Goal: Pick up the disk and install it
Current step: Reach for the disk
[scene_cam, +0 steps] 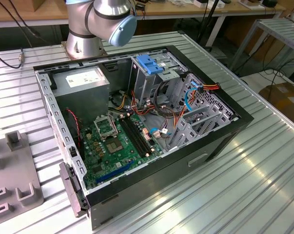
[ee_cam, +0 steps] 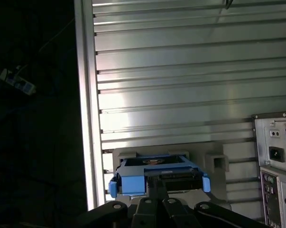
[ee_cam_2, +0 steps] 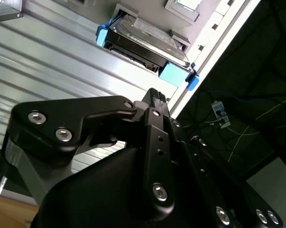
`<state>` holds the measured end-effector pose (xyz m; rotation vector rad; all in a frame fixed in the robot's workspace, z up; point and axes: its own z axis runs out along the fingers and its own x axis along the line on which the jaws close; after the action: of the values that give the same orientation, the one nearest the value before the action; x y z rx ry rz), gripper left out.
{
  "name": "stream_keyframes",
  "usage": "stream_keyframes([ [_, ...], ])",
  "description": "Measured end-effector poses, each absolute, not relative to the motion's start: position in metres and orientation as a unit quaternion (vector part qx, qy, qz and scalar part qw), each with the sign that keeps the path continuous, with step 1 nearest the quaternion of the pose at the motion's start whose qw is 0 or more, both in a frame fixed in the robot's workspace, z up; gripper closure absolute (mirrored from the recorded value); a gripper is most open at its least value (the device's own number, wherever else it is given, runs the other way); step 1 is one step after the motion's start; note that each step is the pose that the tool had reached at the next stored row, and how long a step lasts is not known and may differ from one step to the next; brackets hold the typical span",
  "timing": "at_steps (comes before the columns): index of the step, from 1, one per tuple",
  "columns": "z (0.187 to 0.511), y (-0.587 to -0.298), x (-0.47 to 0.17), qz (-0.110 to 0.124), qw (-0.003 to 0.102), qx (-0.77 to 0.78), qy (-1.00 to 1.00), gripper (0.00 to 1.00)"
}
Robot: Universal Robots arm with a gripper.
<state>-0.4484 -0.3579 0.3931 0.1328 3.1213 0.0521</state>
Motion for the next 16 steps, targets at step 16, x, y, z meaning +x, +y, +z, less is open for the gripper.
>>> stream_keyframes([
  [16,0.390,-0.368,-0.463,0.002,0.009,0.016,1.000,0.90],
])
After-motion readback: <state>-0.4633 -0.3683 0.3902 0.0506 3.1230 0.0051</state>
